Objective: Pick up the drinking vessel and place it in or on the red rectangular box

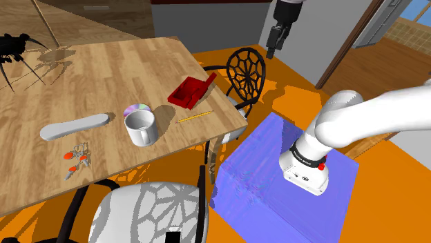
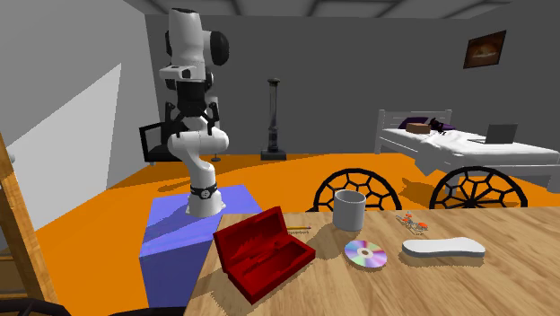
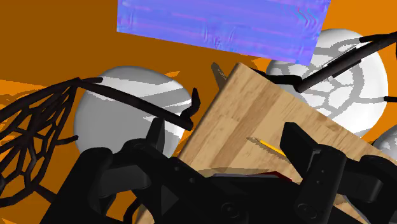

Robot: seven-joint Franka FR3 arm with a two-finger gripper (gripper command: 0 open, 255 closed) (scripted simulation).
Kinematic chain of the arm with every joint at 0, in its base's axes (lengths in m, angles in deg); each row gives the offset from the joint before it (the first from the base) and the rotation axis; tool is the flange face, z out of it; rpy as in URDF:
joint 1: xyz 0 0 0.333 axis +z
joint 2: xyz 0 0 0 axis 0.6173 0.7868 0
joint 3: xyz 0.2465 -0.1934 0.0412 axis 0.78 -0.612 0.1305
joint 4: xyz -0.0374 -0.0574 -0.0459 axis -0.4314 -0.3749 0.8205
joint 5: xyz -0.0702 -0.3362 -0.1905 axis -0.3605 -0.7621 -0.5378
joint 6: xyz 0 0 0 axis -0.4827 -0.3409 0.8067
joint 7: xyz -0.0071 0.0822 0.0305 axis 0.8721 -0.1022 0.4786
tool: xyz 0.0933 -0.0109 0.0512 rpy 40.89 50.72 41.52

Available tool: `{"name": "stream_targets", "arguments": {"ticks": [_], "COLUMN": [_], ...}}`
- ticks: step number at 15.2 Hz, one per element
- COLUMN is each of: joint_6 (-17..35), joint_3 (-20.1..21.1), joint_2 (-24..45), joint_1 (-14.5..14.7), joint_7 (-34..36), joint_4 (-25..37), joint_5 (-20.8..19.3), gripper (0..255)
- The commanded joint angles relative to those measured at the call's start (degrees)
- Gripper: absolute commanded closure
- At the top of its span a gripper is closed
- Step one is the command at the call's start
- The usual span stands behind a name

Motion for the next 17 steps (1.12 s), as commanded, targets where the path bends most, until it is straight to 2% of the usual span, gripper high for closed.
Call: {"name": "stream_targets", "arguments": {"ticks": [1,9,17], "joint_6": [0.0,8.8,16.5], "joint_3": [0.0,6.6,12.8], "joint_2": [0.0,10.2,23.3], "joint_1": [0.0,3.8,6.8], "joint_7": [0.0,7.0,13.5], "joint_4": [0.0,0.9,6.1], "joint_5": [0.0,5.1,7.9], "gripper": [0,0,0]}}
